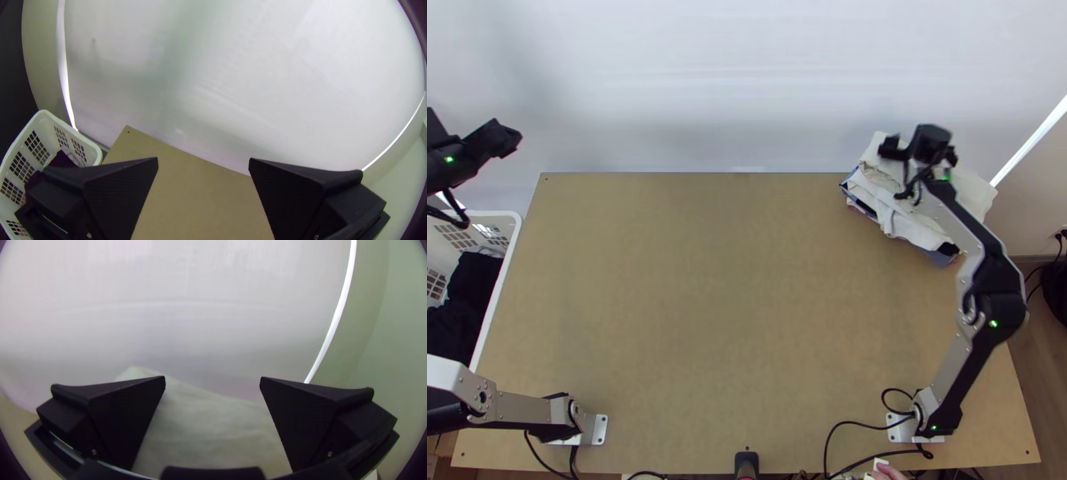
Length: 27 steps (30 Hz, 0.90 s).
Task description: Fold the t-shirt
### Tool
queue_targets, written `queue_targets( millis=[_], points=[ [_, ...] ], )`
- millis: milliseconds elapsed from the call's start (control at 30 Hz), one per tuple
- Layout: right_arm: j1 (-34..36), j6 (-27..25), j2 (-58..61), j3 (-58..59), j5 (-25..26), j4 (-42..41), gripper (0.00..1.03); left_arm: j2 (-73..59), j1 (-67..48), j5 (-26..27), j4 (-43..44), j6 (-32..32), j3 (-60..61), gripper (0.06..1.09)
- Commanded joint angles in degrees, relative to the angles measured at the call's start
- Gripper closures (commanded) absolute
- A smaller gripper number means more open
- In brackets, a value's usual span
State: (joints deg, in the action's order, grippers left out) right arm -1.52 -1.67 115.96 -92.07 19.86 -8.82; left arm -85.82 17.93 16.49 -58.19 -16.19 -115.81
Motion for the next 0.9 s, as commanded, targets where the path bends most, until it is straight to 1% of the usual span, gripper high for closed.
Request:
queue_targets(
  millis=[0,67,200,333,400,467,533,600,633,667,700,767,833,867],
  points=[
    [-0.8,-7.0,3.1,0.9,3.0,-2.5,0.04,2.6,1.8,0.5,0.4,1.9,0.6,0.10],
    [-0.7,-6.9,2.6,1.2,3.2,-2.9,0.04,3.1,3.1,-0.3,1.2,2.4,0.7,0.10],
    [0.2,-5.4,-2.4,0.2,3.3,-2.9,0.04,4.2,4.7,-2.3,4.3,2.6,1.0,0.10],
    [0.6,-4.7,-11.5,-0.3,3.2,-2.4,0.04,4.8,6.4,-3.7,6.8,2.8,1.0,0.10],
    [0.6,-3.5,-17.3,0.4,3.2,-2.3,0.04,5.7,7.4,-4.9,7.8,3.0,1.8,0.10],
    [0.6,-0.3,-23.6,1.7,3.1,-2.3,0.04,8.6,7.5,-7.3,12.4,3.5,5.9,0.10],
    [0.7,2.9,-29.9,3.3,2.5,-2.1,0.04,14.0,7.4,-8.2,20.8,4.9,13.7,0.10],
    [1.1,6.6,-36.3,5.2,0.3,-0.2,0.04,19.1,7.3,-8.3,27.3,5.3,21.0,0.10],
    [1.1,7.4,-39.6,6.2,-2.3,2.0,0.04,21.4,7.3,-8.3,29.3,5.6,23.9,0.10],
    [1.0,7.4,-43.0,7.3,-6.1,4.6,0.04,23.8,7.3,-8.5,31.1,6.2,27.0,0.10],
    [0.6,7.5,-46.7,8.7,-8.0,6.0,0.04,26.2,7.3,-9.0,33.7,7.0,30.6,0.10],
    [-1.6,7.1,-55.1,14.1,-9.4,6.8,0.04,32.2,7.3,-10.1,40.4,8.2,39.1,0.10],
    [-3.8,6.4,-64.0,21.1,-14.2,7.4,0.04,38.5,7.3,-10.4,46.9,9.6,48.0,0.10],
    [-5.1,6.4,-68.7,24.3,-15.2,9.3,0.04,41.6,7.3,-11.1,49.5,9.7,51.8,0.10]
  ],
)
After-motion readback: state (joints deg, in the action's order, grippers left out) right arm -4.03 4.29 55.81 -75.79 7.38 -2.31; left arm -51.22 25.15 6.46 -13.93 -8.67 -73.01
